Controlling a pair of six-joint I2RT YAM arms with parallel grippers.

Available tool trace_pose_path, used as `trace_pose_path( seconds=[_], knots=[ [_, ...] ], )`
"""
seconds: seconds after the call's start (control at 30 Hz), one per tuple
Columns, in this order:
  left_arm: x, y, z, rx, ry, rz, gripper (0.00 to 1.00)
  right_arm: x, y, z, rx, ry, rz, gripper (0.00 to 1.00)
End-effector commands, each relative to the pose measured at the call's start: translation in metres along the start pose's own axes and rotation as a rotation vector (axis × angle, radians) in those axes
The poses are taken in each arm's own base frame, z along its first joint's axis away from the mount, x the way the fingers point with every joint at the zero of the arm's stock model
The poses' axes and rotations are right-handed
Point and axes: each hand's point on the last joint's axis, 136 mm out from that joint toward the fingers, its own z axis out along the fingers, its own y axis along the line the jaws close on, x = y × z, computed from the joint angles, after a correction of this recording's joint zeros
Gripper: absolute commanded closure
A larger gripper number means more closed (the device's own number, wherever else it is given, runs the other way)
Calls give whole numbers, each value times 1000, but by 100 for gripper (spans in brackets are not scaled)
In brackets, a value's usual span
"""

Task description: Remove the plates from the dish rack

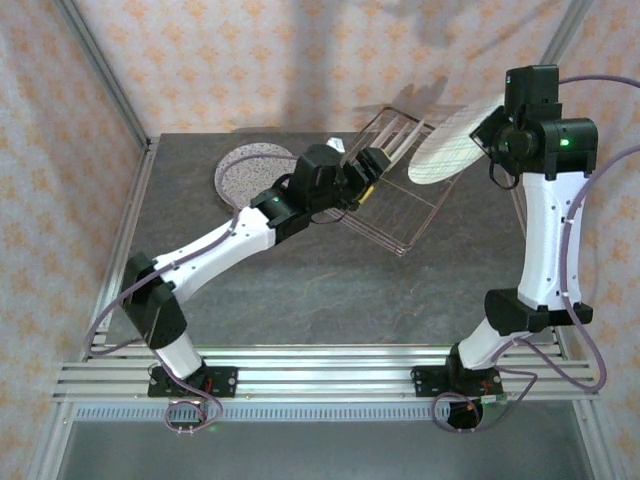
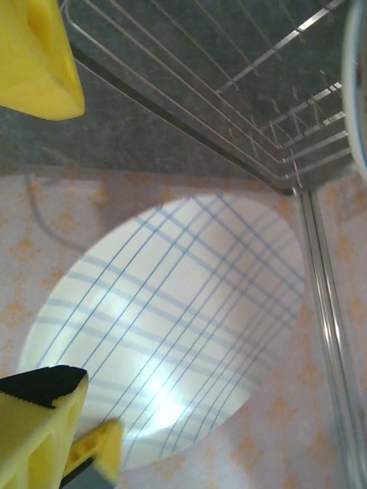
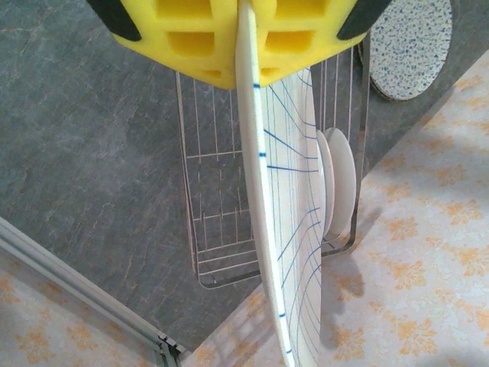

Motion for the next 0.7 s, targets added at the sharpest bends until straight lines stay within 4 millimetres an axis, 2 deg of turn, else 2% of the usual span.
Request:
trace_pose_path(
  seconds=[0.0,0.17,0.3,0.67],
  knots=[
    [-3,-27,11,109,28,-158,18,-11,9,-18,-87,-50,66,100],
    [-4,-35,33,179,50,-242,19,-6,13,-23,-150,-29,98,100],
    [-4,-40,43,210,70,-273,23,-2,24,-22,-235,0,125,100],
    [-14,-37,45,213,70,-300,37,9,50,-8,-418,125,210,100]
  ],
)
